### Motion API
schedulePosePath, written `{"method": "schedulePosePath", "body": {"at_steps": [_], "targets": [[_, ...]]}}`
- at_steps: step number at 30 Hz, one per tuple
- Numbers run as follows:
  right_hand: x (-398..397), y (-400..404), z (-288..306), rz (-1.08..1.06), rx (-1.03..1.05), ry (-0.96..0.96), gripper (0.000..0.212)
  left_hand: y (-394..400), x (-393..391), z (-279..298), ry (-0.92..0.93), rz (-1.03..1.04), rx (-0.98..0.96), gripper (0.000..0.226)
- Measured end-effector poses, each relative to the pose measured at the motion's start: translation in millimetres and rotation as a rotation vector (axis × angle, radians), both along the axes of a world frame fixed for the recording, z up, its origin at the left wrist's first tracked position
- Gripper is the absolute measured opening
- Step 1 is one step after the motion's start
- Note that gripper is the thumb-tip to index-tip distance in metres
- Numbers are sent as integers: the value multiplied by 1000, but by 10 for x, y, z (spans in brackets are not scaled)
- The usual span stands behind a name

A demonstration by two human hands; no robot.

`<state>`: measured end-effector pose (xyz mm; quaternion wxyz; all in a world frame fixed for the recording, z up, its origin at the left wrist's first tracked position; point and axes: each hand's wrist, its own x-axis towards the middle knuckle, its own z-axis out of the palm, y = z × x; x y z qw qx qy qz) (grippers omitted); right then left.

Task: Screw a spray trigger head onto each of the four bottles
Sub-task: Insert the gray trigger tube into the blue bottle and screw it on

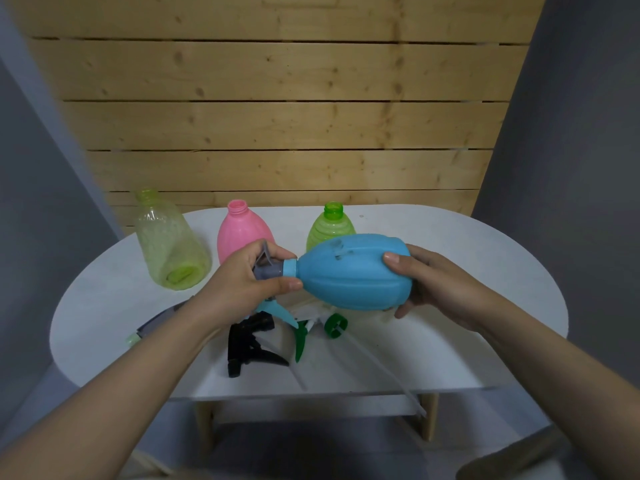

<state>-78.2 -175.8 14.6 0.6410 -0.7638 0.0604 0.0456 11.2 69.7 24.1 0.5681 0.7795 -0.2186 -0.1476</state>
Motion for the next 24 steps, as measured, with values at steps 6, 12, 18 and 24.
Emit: {"method": "schedulePosePath", "body": {"at_steps": [6, 12, 18, 24], "targets": [[-39, -1, 41, 23, 50, 50, 53, -3, -36, -9, -61, -37, -16, 26], [-89, -1, 102, 17, 40, 68, 57, -1, -54, -14, -123, -57, -8, 27], [-192, 18, 132, -20, -257, -61, 59, -42, -12, 41, -144, -35, 42, 35], [-189, 94, 137, 131, -712, -88, 75, -268, -116, 78, -204, -132, 55, 39]]}}
